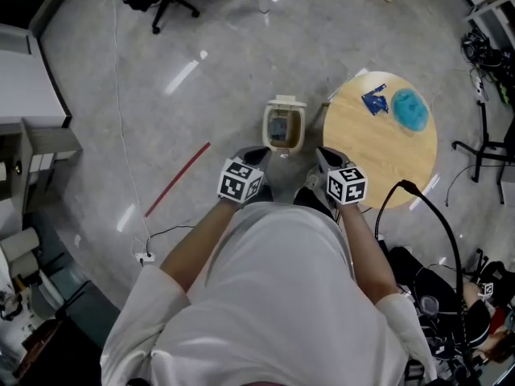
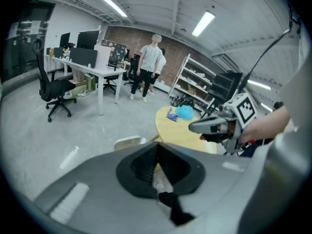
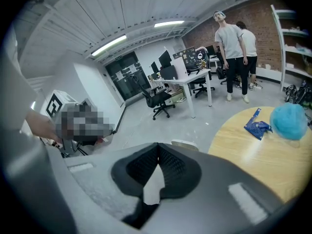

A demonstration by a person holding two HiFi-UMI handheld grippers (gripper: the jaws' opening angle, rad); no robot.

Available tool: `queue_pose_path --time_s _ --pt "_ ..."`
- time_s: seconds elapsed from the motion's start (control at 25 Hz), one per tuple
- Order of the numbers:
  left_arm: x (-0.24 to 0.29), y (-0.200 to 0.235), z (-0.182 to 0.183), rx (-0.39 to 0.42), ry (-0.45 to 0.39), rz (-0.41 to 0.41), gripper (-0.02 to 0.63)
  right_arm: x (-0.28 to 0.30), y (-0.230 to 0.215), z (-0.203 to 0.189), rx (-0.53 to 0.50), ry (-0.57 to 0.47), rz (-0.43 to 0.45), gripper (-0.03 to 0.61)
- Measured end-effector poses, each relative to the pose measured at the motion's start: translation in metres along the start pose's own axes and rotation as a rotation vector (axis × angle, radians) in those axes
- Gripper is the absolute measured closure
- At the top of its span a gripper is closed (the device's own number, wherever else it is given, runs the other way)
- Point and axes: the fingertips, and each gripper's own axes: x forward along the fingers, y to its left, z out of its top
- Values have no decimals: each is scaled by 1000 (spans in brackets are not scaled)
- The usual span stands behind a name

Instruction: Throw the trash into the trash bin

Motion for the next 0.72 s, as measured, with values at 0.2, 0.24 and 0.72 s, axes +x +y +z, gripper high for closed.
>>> queue_pose_path --time_s 0.2,0.24,0.72 --pt "-1 0 4 6 -5 9 610 -10 4 10 -29 -15 6 577" --pt "-1 -1 6 9 -7 10 609 -11 4 12 -32 -17 9 577" --pt "1 -14 12 11 -9 0 611 -13 10 11 -55 -6 37 577"
